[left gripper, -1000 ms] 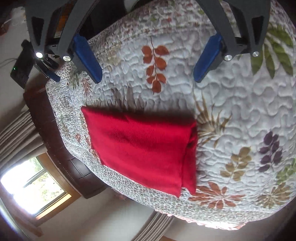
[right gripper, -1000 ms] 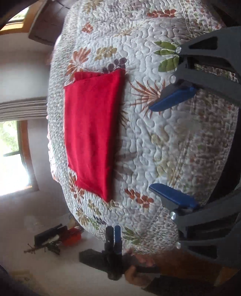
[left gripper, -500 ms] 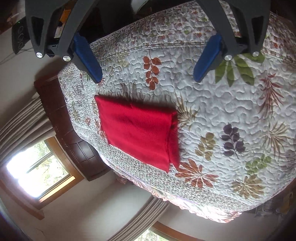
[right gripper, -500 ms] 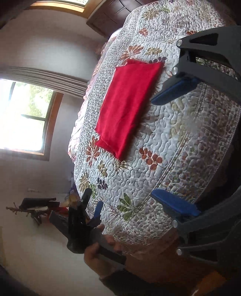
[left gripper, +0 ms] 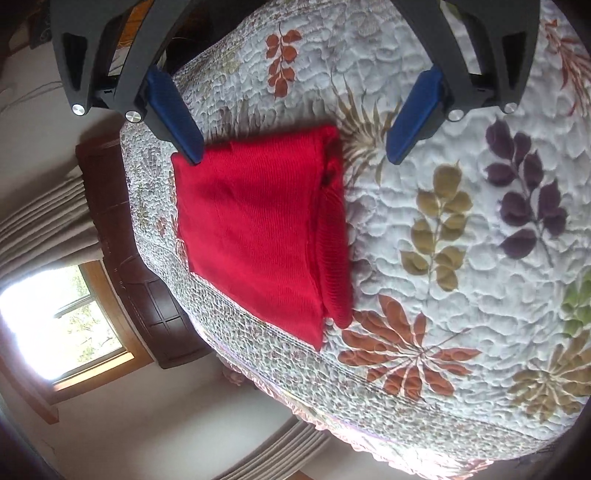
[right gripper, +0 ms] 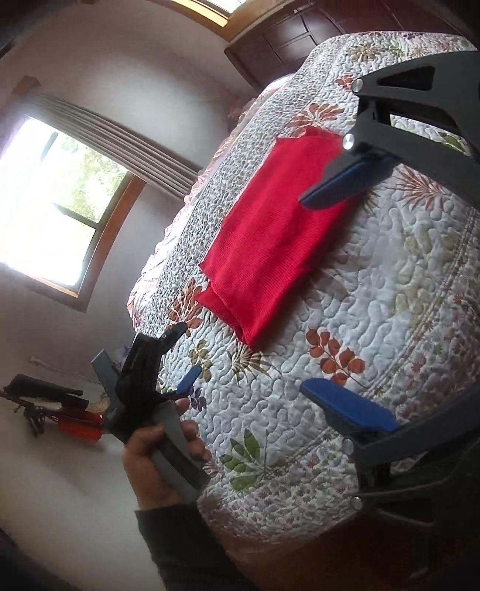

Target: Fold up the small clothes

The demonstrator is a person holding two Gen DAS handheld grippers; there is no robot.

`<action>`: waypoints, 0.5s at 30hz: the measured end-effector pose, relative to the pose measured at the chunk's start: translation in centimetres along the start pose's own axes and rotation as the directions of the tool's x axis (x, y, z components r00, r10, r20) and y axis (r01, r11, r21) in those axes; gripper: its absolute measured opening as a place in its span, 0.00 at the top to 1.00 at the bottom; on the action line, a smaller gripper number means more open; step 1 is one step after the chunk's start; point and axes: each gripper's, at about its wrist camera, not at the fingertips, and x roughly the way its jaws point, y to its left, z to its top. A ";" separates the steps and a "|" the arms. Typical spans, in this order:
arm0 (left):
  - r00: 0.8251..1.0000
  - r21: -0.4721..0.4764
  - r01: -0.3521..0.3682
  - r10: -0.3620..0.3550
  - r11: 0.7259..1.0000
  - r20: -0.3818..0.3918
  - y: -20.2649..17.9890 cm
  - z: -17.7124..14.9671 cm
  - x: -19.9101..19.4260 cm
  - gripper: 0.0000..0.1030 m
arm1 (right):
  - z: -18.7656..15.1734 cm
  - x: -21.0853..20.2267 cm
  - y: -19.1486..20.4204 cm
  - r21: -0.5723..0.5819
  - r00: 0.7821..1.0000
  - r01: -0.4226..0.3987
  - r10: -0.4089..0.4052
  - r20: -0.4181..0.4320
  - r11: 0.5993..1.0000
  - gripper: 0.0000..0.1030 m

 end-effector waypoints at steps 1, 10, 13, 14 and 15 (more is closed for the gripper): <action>1.000 -0.014 -0.001 0.001 1.000 -0.009 0.6 0.9 1.0 0.04 | 0.0 1.3 0.3 -0.018 1.000 0.001 -0.001 -0.004 1.000 0.11; 0.998 -0.031 0.032 -0.033 0.999 -0.049 3.1 6.3 7.3 0.04 | -1.0 13.1 4.6 -0.190 1.000 -0.002 -0.002 -0.018 0.982 0.19; 0.996 -0.006 0.064 -0.064 0.998 -0.069 2.5 7.5 9.0 0.04 | -1.2 16.3 5.5 -0.242 0.999 0.037 -0.042 -0.016 0.970 0.23; 0.994 0.003 0.071 -0.070 0.998 -0.086 2.3 7.9 9.6 0.04 | -1.2 17.3 5.7 -0.258 0.998 0.056 -0.062 -0.013 0.964 0.24; 0.992 0.014 0.076 -0.074 0.997 -0.104 2.0 8.1 10.3 0.04 | -1.2 18.2 5.8 -0.273 0.997 0.077 -0.082 -0.008 0.959 0.27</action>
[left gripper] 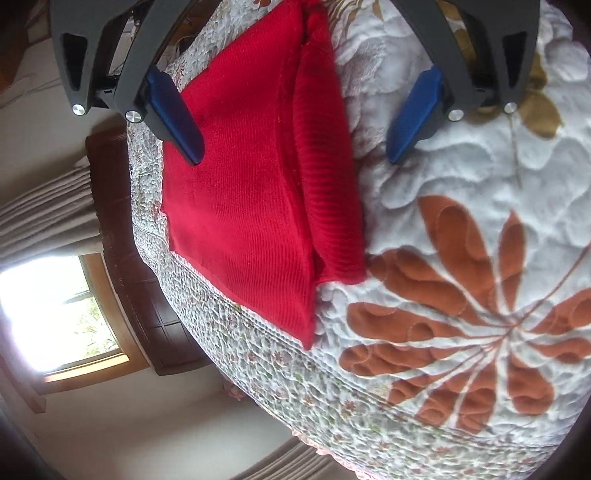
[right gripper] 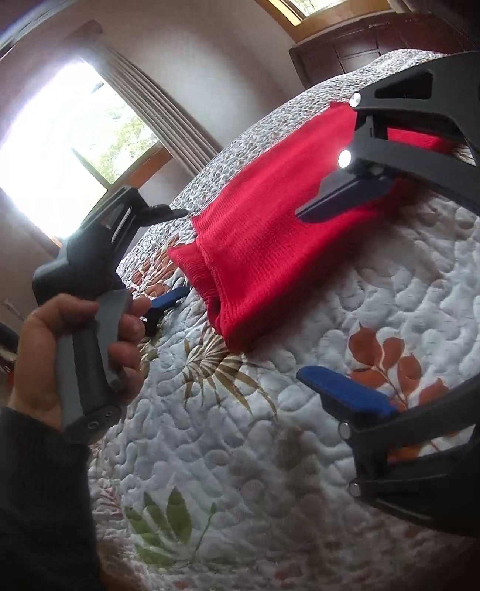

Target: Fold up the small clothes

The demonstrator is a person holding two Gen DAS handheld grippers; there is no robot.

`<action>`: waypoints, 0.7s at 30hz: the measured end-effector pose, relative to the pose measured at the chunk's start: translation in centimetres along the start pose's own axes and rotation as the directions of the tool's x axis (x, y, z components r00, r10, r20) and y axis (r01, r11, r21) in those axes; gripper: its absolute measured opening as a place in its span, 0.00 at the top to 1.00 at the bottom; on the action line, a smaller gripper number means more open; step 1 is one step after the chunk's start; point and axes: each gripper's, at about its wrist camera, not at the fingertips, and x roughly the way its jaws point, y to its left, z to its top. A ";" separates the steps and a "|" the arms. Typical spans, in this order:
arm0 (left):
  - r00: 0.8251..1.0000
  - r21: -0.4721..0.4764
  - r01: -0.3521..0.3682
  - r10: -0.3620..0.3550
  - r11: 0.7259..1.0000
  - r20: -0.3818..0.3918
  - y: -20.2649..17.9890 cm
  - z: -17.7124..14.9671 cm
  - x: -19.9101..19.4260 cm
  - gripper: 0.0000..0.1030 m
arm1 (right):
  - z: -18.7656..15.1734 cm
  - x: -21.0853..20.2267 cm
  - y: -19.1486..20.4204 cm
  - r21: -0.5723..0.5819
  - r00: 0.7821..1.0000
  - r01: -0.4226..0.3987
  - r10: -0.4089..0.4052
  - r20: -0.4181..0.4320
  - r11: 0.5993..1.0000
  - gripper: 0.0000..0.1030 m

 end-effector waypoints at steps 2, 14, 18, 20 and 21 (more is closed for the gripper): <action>0.999 0.016 0.029 -0.028 0.999 -0.042 -0.5 0.6 1.3 0.04 | 0.1 1.4 0.2 -0.018 0.999 0.035 -0.035 -0.002 0.999 0.27; 0.989 0.003 0.068 -0.068 0.998 -0.131 -1.1 4.4 5.2 0.05 | 3.1 6.9 0.9 -0.014 0.989 0.140 -0.139 0.049 0.990 0.27; 0.988 -0.007 0.045 -0.046 0.999 -0.147 -0.6 4.9 5.3 0.21 | 3.6 7.6 -0.3 0.045 0.990 0.132 -0.134 0.054 0.990 0.29; 0.988 -0.024 0.002 -0.006 1.000 -0.155 0.3 5.2 5.4 0.52 | 3.3 7.7 -0.8 0.081 0.993 0.102 -0.107 0.055 0.992 0.38; 0.987 -0.033 -0.009 0.004 0.999 -0.158 1.0 5.3 5.5 0.65 | 3.2 8.0 -1.0 0.095 0.994 0.087 -0.092 0.053 0.992 0.44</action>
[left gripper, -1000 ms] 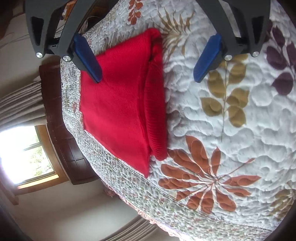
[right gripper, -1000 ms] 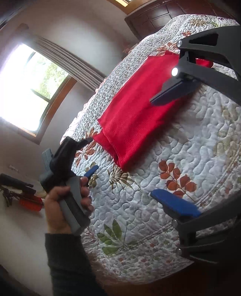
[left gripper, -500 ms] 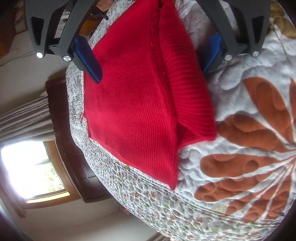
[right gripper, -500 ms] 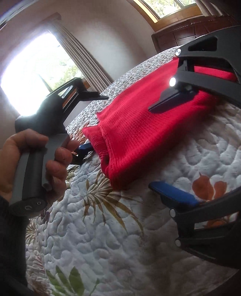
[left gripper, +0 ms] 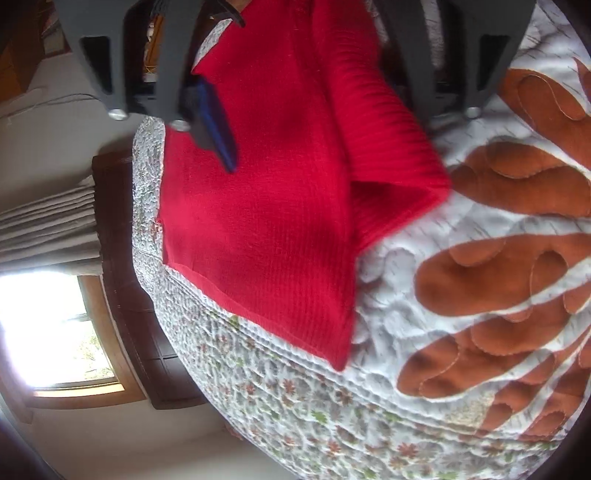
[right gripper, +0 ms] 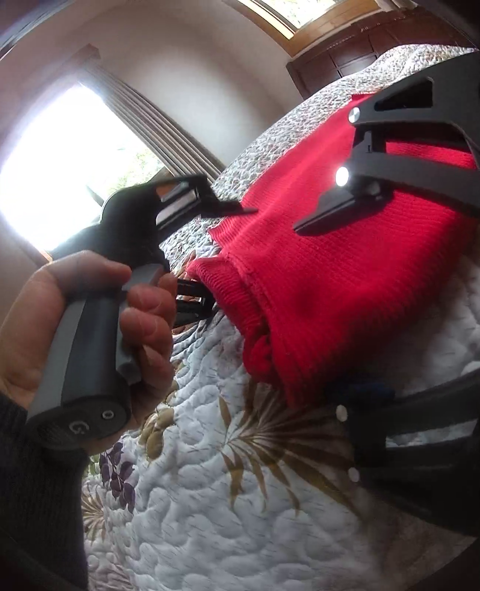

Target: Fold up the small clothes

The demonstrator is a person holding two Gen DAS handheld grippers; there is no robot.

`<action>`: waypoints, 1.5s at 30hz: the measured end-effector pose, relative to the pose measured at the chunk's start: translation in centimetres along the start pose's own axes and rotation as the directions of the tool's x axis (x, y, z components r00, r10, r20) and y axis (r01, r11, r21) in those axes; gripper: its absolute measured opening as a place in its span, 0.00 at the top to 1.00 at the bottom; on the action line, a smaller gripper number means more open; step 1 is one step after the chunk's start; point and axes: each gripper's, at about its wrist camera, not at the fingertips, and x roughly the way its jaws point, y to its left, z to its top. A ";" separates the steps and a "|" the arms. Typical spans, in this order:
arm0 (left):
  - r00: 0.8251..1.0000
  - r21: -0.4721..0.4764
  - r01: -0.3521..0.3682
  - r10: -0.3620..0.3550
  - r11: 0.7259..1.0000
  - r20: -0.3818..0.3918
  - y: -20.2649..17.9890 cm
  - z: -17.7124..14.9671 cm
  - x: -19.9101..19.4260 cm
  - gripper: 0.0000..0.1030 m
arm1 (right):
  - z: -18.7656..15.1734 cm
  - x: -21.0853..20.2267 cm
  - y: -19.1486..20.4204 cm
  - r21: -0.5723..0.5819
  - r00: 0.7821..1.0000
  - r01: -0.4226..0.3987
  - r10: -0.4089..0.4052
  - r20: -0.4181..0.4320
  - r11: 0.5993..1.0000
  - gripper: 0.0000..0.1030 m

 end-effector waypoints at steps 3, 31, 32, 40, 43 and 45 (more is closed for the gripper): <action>1.000 -0.005 0.013 -0.013 1.000 0.007 0.5 0.0 0.0 0.70 | -0.2 0.6 -0.6 0.035 0.998 -0.055 0.055 -0.005 0.998 0.69; 0.944 0.105 -0.316 0.302 0.943 0.128 -20.1 -0.6 0.7 0.82 | -8.3 -8.8 -19.1 0.556 0.897 -0.413 0.216 0.386 0.721 0.92; 0.940 0.106 -0.331 0.317 0.938 0.128 -20.8 -0.5 1.3 0.82 | -8.8 -8.8 -19.5 0.565 0.892 -0.422 0.215 0.397 0.709 0.92; 0.912 0.129 -0.403 0.387 0.906 0.136 -26.0 0.3 6.0 0.83 | -14.2 -8.0 -25.5 0.663 0.871 -0.470 0.186 0.454 0.582 0.93; 0.908 0.154 -0.415 0.398 0.897 0.132 -27.8 0.5 8.2 0.83 | -16.5 -8.0 -27.6 0.698 0.872 -0.474 0.176 0.457 0.537 0.93; 0.906 0.165 -0.421 0.403 0.892 0.132 -29.0 0.7 9.5 0.83 | -17.8 -8.1 -28.3 0.712 0.878 -0.462 0.161 0.451 0.528 0.93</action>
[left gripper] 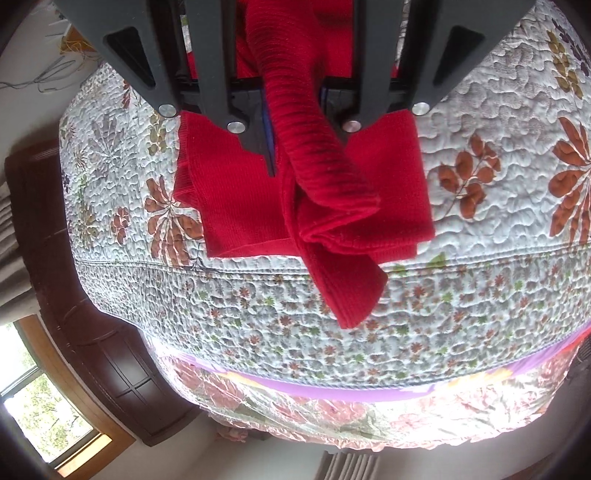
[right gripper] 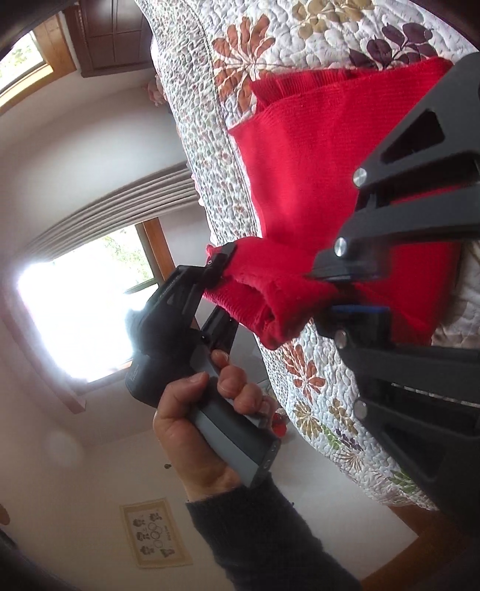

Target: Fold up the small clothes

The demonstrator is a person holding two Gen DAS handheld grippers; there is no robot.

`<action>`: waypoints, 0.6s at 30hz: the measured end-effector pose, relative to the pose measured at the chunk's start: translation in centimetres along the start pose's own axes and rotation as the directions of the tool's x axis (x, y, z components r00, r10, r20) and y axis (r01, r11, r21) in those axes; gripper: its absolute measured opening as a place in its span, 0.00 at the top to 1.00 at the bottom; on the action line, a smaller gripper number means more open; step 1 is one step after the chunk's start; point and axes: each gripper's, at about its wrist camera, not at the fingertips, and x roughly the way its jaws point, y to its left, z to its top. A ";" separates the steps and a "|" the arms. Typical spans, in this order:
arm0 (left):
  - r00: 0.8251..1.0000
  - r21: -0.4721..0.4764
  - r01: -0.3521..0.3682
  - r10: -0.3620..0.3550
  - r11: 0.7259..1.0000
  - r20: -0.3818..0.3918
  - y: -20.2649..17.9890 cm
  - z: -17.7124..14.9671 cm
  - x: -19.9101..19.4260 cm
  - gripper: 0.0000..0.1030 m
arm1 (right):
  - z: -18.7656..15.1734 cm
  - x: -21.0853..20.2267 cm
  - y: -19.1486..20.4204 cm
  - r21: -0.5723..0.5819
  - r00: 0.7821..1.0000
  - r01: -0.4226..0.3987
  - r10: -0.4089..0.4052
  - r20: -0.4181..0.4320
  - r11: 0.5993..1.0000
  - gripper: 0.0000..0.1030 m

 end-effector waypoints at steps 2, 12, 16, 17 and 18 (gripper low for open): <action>1.000 0.016 -0.015 0.015 1.000 -0.007 -1.5 0.3 1.0 0.83 | -0.4 -0.4 -1.2 0.024 1.000 0.012 -0.012 0.004 1.000 0.93; 0.989 0.096 -0.105 0.114 0.990 -0.096 -6.9 0.0 6.9 0.86 | -1.9 -2.4 -6.0 0.135 0.999 0.043 -0.039 -0.036 0.990 0.93; 0.971 0.124 -0.187 0.202 0.975 -0.126 -8.1 0.1 8.0 0.86 | -2.5 -2.2 -7.2 0.172 0.998 0.029 -0.018 -0.064 0.985 0.93; 0.963 0.140 -0.218 0.236 0.966 -0.129 -8.5 0.2 8.4 0.86 | -2.6 -2.1 -7.5 0.184 0.998 0.023 -0.012 -0.065 0.983 0.93; 0.955 0.153 -0.243 0.264 0.958 -0.137 -8.9 0.3 8.8 0.86 | -2.7 -2.1 -7.6 0.190 0.998 0.023 -0.011 -0.065 0.981 0.93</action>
